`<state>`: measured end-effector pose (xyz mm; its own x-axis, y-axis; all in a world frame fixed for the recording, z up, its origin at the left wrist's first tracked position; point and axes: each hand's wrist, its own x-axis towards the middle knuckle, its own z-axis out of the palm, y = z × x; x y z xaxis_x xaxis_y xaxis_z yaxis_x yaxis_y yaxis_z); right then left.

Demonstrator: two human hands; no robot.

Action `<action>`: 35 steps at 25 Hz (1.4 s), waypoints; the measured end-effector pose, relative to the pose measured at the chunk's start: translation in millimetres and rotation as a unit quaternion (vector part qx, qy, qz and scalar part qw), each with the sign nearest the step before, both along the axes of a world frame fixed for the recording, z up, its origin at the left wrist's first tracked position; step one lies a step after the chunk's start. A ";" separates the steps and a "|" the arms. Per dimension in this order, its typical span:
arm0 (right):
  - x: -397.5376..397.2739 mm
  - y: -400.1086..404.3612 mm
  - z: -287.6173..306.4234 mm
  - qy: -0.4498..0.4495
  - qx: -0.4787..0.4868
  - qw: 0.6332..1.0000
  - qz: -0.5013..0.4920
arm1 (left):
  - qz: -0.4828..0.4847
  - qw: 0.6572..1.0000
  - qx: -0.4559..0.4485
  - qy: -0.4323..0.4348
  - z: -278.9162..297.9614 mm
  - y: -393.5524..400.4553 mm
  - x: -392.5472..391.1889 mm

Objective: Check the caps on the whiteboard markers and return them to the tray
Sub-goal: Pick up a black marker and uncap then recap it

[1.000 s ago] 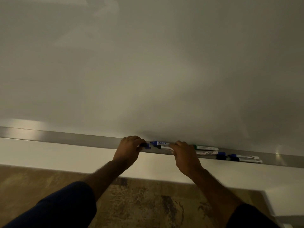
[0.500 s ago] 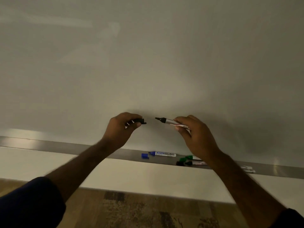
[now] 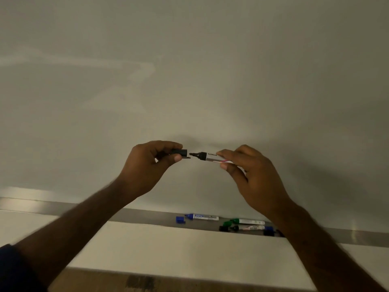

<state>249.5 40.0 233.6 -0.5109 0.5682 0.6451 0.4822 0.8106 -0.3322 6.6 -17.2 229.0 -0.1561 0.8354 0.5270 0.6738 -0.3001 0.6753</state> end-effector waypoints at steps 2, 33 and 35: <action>1.6 -3.8 3.0 -0.002 0.003 1.000 -0.002 | -0.009 1.000 0.002 0.001 4.6 -4.0 4.3; -22.2 17.5 -28.1 -0.033 0.052 0.998 -0.012 | -0.083 0.987 -0.136 0.003 1.7 23.2 9.2; -22.0 26.2 -32.7 -0.056 0.036 0.998 -0.008 | -0.082 0.985 -0.155 -0.009 -9.7 28.9 7.8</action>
<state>227.5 66.2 200.9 -0.5735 0.5306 0.6241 0.5255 0.8228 -0.2167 14.3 11.7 219.3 -0.0133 0.9703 0.2415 0.6210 -0.1813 0.7626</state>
